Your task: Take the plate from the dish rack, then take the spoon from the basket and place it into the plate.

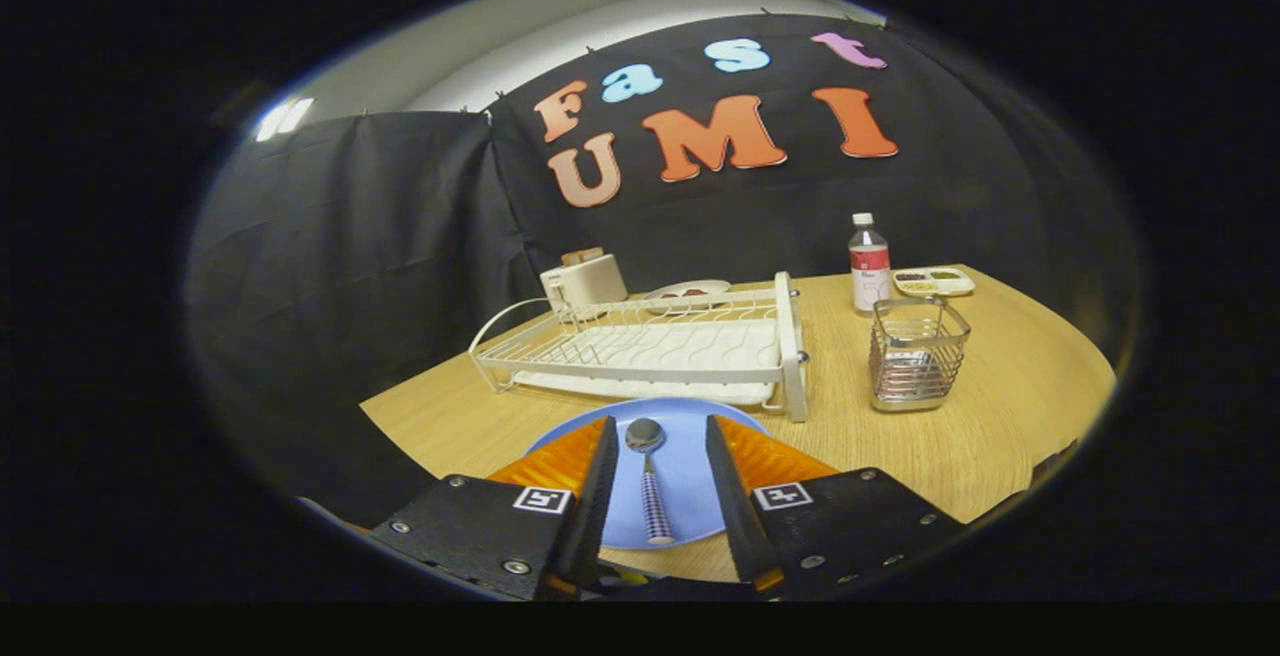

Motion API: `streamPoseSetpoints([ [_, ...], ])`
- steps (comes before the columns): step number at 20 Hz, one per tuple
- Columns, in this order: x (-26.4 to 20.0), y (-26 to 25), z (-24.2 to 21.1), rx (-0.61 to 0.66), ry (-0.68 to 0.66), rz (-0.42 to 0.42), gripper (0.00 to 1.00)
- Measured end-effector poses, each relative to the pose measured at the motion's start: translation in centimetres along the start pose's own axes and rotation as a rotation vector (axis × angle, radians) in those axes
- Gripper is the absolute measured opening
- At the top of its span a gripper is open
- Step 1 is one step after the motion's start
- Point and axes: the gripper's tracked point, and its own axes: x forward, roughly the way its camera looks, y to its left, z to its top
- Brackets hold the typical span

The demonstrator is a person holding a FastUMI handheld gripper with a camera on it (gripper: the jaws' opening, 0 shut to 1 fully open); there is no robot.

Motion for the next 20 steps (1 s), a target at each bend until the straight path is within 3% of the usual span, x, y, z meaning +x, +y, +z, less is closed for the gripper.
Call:
streamPoseSetpoints([
  [12, -4.1, -0.5, 13.1, -0.111, -0.316, -0.190, 0.86],
  [15, -5.4, -0.4, 15.4, -0.116, -0.368, -0.236, 0.87],
  [20, -7.4, 0.6, 18.6, -0.143, -0.451, -0.243, 0.87],
])
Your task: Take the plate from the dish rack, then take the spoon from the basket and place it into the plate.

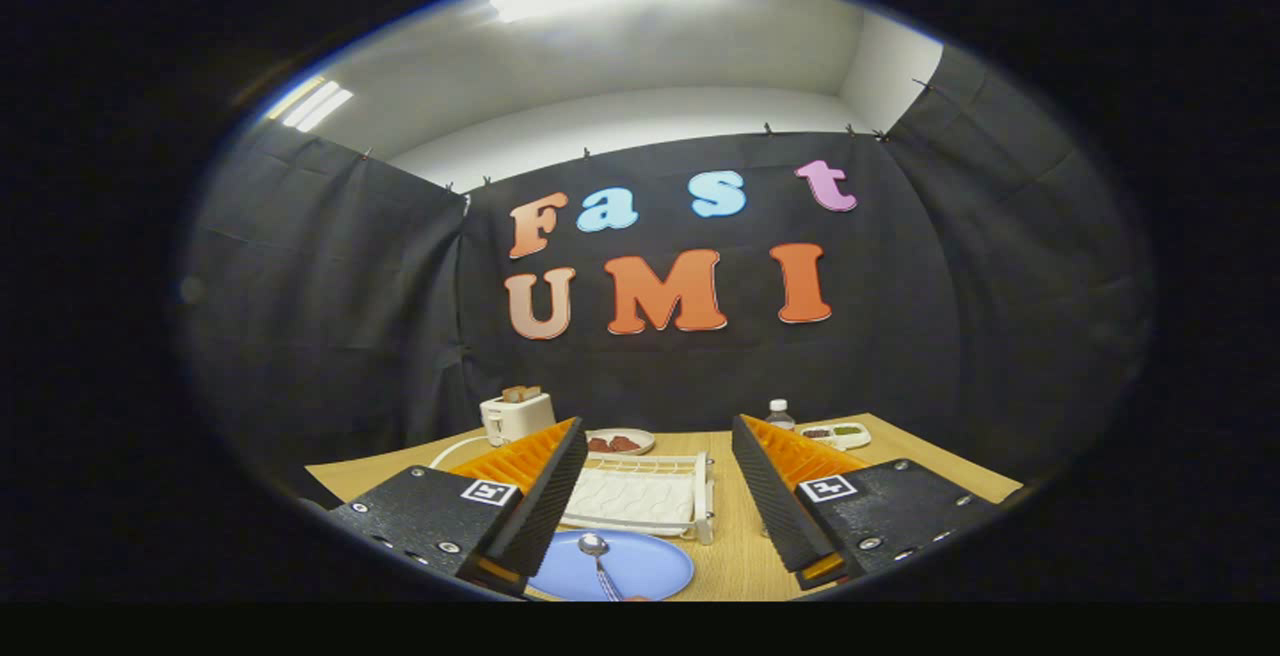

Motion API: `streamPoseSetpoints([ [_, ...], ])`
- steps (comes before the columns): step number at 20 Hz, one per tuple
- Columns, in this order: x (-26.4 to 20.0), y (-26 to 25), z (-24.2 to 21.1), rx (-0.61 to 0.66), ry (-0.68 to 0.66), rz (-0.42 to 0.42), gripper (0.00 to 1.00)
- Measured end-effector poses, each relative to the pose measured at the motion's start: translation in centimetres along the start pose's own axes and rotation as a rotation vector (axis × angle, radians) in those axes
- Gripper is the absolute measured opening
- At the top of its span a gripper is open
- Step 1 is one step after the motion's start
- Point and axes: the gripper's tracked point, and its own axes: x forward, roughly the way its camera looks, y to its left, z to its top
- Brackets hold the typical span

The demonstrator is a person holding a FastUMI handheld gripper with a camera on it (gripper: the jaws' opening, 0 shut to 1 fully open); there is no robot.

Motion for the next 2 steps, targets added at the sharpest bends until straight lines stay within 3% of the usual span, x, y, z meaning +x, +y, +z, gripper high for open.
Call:
streamPoseSetpoints([
  [2, -0.18, -0.10, 0.51, -0.005, -0.001, -0.006, 0.87],
])
